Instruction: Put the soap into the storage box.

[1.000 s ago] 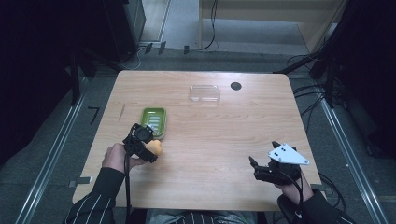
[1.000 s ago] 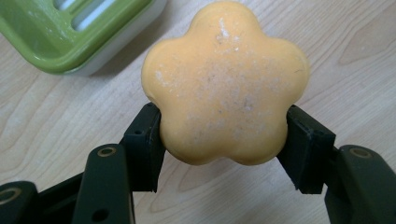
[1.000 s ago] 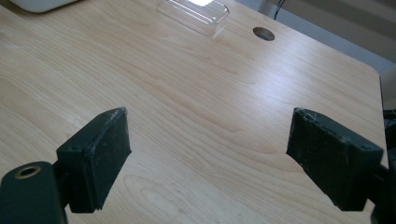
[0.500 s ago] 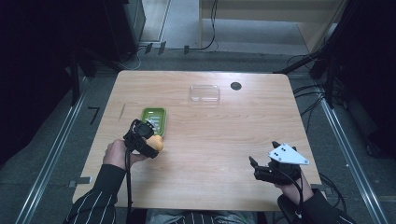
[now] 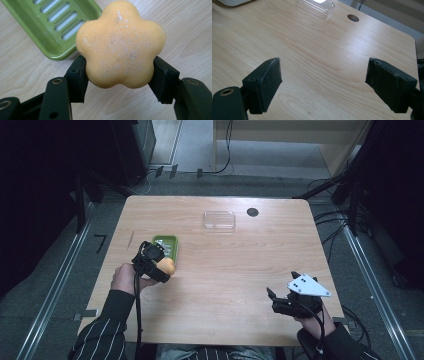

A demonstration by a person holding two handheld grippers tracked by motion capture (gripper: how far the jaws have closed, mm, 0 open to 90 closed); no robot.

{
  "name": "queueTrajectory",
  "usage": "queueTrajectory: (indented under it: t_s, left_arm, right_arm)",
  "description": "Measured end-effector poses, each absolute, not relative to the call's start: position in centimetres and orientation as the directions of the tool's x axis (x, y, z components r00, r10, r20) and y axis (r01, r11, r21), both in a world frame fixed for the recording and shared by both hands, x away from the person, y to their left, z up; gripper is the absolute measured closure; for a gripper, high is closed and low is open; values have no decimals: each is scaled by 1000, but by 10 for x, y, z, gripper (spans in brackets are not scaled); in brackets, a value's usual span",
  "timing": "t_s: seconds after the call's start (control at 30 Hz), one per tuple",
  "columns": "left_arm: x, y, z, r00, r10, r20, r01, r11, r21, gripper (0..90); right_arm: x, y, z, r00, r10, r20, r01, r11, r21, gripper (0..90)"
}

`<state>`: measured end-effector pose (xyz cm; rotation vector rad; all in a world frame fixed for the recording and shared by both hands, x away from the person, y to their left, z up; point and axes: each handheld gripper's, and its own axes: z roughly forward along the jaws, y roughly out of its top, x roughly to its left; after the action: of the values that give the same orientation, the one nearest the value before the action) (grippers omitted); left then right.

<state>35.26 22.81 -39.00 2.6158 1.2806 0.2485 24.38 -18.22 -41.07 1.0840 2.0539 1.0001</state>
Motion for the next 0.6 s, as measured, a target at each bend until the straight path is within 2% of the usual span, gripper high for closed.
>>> queueTrajectory:
  t_s: [0.6]
  left_arm:
    - [372, 228, -382, 605, 794, 61, 755, -597, 273, 394]
  right_arm:
    - [244, -182, -411, -482, 862, -158, 408, 380, 830, 137]
